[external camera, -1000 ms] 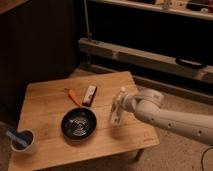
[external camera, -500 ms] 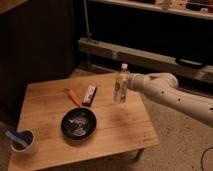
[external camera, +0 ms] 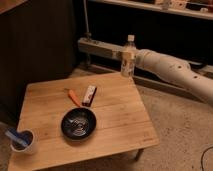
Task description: Stand the bottle upright
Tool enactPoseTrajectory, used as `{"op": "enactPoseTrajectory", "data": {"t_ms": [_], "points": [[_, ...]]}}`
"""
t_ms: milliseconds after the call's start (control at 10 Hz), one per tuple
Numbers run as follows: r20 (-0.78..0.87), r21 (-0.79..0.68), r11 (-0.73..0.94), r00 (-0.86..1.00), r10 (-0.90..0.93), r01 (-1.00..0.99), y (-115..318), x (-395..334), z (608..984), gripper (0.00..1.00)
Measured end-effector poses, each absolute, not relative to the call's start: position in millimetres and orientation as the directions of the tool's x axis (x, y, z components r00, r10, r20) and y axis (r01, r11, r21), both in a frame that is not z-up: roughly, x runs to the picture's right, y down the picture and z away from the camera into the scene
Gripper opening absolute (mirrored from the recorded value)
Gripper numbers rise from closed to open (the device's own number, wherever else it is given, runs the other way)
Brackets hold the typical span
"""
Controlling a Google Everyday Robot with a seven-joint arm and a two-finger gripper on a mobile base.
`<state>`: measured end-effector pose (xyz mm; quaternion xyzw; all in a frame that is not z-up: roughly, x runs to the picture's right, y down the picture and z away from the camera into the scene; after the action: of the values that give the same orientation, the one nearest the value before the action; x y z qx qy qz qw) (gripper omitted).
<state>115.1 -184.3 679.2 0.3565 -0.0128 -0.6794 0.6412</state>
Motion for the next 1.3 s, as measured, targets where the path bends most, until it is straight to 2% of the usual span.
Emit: {"op": "enactPoseTrajectory", "data": {"t_ms": [500,1300], "points": [[-0.483,0.721,-0.255,0.203,-0.852,0.645,-137,90,700,0.0],[-0.521,0.721,-0.287,0.221,-0.824,0.631,-134,90,700,0.0]]}}
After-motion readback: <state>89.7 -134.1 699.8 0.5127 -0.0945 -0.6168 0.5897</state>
